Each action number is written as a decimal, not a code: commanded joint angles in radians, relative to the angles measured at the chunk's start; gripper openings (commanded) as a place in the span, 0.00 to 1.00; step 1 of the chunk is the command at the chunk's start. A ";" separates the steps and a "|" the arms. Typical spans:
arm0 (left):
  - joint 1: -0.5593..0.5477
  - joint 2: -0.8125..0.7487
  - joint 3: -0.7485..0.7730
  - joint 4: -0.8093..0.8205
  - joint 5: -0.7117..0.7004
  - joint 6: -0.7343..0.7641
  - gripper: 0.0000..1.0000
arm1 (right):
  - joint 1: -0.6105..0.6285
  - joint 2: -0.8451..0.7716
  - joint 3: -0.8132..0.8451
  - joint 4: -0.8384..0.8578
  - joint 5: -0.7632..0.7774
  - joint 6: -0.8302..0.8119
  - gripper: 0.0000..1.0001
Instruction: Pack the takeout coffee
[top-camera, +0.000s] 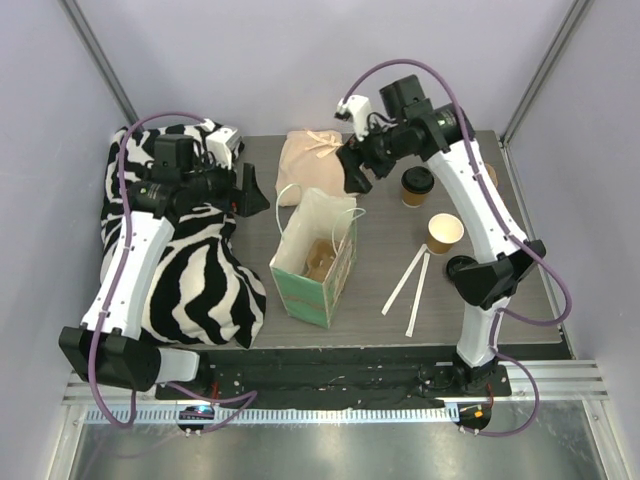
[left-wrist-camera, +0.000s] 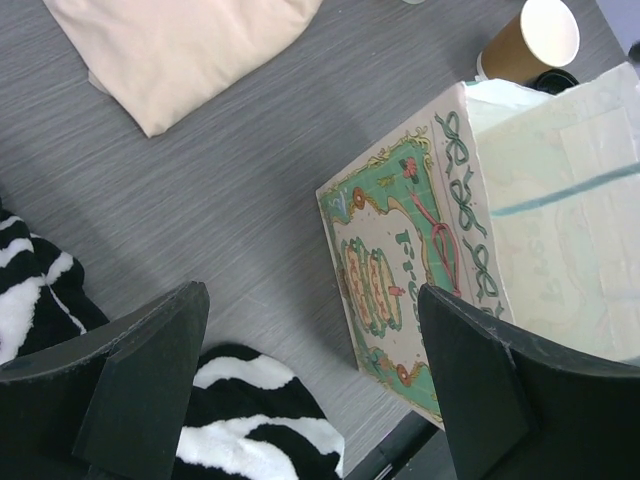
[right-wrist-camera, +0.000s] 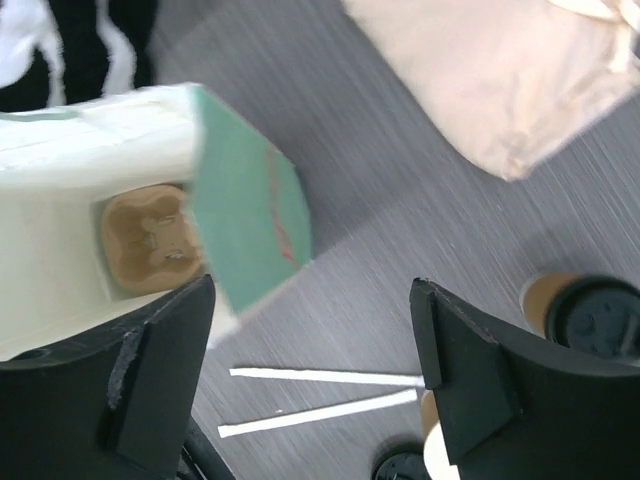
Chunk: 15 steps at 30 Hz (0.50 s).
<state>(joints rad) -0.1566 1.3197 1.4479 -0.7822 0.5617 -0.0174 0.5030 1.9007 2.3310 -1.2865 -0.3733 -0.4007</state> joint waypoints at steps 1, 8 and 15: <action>0.011 0.036 0.052 0.041 0.043 0.002 0.90 | -0.138 -0.022 0.028 0.009 -0.006 0.103 0.87; 0.011 0.090 0.077 0.043 0.070 0.007 0.91 | -0.346 0.032 -0.051 0.085 0.190 0.125 0.91; 0.012 0.115 0.097 0.034 0.053 0.013 0.91 | -0.439 0.233 0.068 0.049 0.189 0.079 0.93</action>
<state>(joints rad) -0.1501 1.4342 1.4910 -0.7719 0.6033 -0.0177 0.0757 2.0499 2.3249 -1.2354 -0.2150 -0.3035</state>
